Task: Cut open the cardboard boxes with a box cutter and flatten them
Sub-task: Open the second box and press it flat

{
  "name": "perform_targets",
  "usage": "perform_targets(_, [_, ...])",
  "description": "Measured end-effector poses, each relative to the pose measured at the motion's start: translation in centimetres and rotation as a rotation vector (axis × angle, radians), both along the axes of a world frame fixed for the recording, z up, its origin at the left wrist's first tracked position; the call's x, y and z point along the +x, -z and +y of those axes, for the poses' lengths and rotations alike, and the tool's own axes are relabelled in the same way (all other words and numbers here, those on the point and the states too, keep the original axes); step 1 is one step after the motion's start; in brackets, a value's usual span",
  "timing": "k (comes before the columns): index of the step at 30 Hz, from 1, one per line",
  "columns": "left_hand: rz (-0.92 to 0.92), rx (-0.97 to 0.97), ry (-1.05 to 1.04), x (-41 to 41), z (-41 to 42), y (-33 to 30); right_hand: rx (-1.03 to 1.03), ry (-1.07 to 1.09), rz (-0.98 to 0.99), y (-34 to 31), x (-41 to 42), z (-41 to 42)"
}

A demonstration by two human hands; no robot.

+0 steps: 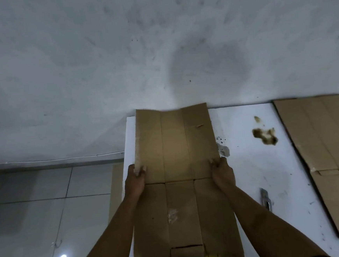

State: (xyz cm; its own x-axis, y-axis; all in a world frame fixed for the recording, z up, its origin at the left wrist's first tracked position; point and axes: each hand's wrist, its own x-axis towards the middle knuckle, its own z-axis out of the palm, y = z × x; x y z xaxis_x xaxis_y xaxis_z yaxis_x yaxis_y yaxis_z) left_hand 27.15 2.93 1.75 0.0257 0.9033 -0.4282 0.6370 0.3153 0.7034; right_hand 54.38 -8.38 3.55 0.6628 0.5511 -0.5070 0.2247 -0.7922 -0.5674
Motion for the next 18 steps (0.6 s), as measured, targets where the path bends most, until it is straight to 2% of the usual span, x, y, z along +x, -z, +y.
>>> perform_targets(8, [-0.062,0.046,-0.022,2.3,-3.0,-2.6,0.129,0.012,-0.041,-1.7,2.6,-3.7])
perform_targets(18, [-0.128,0.140,-0.038,11.1,-10.5,-7.6,0.322,-0.013,-0.050,-5.7,11.7,-11.9])
